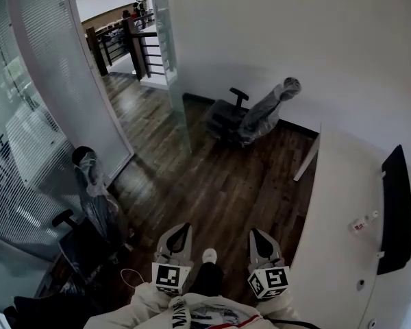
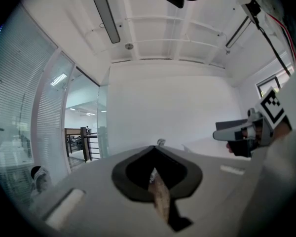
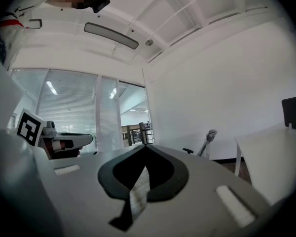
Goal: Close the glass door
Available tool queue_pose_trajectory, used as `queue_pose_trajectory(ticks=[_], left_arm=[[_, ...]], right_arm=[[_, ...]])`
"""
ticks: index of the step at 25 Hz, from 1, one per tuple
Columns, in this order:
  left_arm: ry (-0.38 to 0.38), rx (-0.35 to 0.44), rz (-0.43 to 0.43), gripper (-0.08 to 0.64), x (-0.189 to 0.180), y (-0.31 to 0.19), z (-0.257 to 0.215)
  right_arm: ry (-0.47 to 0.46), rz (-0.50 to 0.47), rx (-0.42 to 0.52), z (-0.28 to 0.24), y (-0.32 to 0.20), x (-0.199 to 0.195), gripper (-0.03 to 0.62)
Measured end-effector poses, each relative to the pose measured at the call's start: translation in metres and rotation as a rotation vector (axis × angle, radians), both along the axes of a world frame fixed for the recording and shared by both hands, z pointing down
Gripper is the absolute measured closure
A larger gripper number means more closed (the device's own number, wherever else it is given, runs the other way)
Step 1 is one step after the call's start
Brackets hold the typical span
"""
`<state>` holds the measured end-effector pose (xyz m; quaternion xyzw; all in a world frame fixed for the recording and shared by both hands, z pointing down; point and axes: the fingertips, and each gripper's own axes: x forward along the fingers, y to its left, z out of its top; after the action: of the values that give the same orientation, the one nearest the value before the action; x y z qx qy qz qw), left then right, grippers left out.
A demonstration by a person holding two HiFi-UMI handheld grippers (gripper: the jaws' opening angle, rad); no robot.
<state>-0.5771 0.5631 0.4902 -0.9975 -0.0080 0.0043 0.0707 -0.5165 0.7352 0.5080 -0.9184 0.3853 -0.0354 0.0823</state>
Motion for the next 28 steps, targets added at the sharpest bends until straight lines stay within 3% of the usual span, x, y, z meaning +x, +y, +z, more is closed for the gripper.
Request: queue_pose_trajectory(ticks=[18,28], left_arm=[[0.005,-0.041,0.067,0.558,0.184,-0.078,-0.007],[0.035,-0.046,0.111,0.558,0.262,-0.129,-0.015]], right_arm=[[-0.021,0.007,-0.033,-0.005,-0.094,0.162,0.589],[0.013,0.012,-0.031,-0.009,-0.157,0.242,0.589]])
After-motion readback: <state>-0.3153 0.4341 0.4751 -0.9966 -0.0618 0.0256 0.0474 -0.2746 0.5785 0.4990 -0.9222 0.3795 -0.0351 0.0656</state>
